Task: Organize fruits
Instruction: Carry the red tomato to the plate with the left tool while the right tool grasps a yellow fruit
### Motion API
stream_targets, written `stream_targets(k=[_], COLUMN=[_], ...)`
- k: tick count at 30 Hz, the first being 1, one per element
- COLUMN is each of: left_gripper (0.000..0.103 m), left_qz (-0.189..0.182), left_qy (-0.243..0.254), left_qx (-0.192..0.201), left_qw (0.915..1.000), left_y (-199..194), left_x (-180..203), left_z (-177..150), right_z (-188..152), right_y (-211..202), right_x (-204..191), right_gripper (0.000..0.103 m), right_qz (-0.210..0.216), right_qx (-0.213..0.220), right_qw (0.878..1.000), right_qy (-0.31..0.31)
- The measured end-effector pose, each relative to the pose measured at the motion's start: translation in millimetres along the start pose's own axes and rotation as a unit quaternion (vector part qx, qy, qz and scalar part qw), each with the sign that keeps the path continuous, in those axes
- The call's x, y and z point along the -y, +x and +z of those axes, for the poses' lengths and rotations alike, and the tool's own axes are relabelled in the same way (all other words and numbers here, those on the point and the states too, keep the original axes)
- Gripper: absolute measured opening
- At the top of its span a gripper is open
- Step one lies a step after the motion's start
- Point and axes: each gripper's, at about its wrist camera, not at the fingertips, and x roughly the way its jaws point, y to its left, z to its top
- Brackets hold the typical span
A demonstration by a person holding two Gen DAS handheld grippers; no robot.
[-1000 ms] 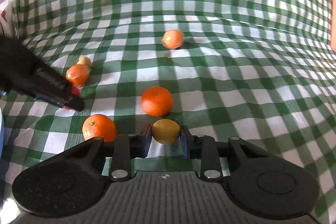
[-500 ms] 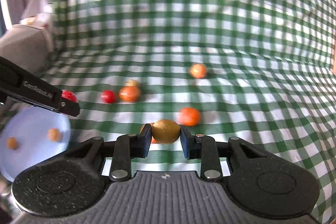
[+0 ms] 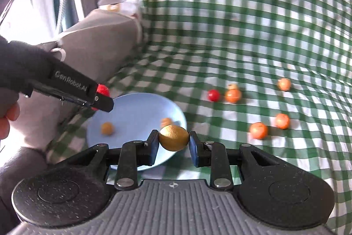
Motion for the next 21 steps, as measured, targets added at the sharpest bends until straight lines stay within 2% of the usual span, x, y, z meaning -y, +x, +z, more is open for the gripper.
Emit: stream_targets(k=[6,21], left_gripper=[0.03,0.03], left_qz=[0.004,0.008], left_qy=[-0.007,-0.015], left_qx=[0.006,0.001], left_qw=[0.9999,0.9999], left_y=[-11,-1], left_x=[-14,-22], left_z=[-7,-5], right_z=[-5,-2], right_y=[-11,-2], right_x=[-13,-12], right_gripper=[0.031,0.031], right_qz=[0.006,0.01], right_qx=[-0.003,-0.008], right_qw=[1.0,1.0], right_qy=[-0.009,-0.009])
